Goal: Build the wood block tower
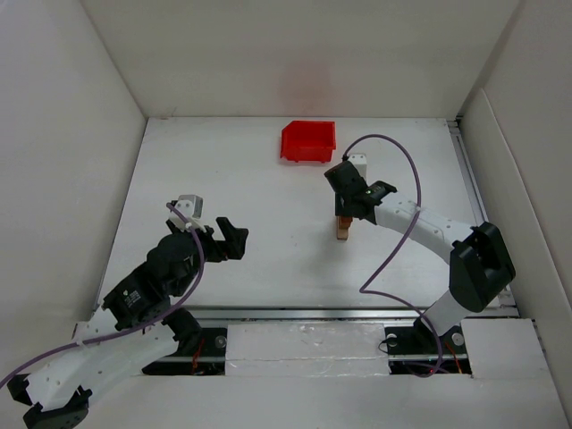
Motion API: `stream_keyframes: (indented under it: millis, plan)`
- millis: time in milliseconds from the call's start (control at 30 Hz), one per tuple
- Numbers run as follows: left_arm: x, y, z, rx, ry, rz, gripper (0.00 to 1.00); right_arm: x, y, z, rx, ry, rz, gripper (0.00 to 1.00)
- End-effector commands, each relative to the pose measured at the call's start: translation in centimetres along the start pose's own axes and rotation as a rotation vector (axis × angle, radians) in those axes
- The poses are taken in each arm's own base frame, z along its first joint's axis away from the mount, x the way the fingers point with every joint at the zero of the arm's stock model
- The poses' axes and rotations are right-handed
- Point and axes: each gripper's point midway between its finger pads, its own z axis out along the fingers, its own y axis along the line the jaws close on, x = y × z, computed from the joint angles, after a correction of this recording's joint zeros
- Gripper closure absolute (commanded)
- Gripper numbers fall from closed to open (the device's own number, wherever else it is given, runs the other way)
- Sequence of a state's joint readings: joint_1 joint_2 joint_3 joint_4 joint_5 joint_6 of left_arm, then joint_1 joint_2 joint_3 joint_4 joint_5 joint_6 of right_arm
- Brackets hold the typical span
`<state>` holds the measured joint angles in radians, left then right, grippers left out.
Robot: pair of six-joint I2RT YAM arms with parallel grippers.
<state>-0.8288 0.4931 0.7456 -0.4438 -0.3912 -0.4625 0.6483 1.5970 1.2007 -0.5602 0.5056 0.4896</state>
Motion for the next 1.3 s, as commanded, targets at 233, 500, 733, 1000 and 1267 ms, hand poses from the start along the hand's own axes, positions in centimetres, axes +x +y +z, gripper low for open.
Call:
stream_keyframes:
  millis: [233, 500, 733, 1000, 1267]
  plan:
    - [-0.78, -0.55, -0.04, 0.033, -0.036, -0.005, 0.01, -2.34, 0.70, -1.29, -0.024, -0.076, 0.046, 0.94]
    - [-0.75, -0.59, -0.05, 0.036, -0.035, -0.002, 0.01, -2.23, 0.85, -1.21, -0.030, -0.071, 0.047, 0.92]
    - [-0.86, -0.71, -0.10, 0.043, -0.039, -0.004, 0.01, -2.35, 1.15, -1.50, -0.036, -0.076, 0.043, 0.91]
    - [-0.80, -0.78, -0.15, 0.049, -0.037, -0.003, 0.01, -2.09, 1.22, -1.12, -0.029, -0.068, 0.040, 0.85]
    - [-0.72, -0.82, -0.10, 0.051, -0.035, 0.000, 0.01, -2.56, 0.82, -1.52, -0.017, -0.089, 0.058, 0.87]
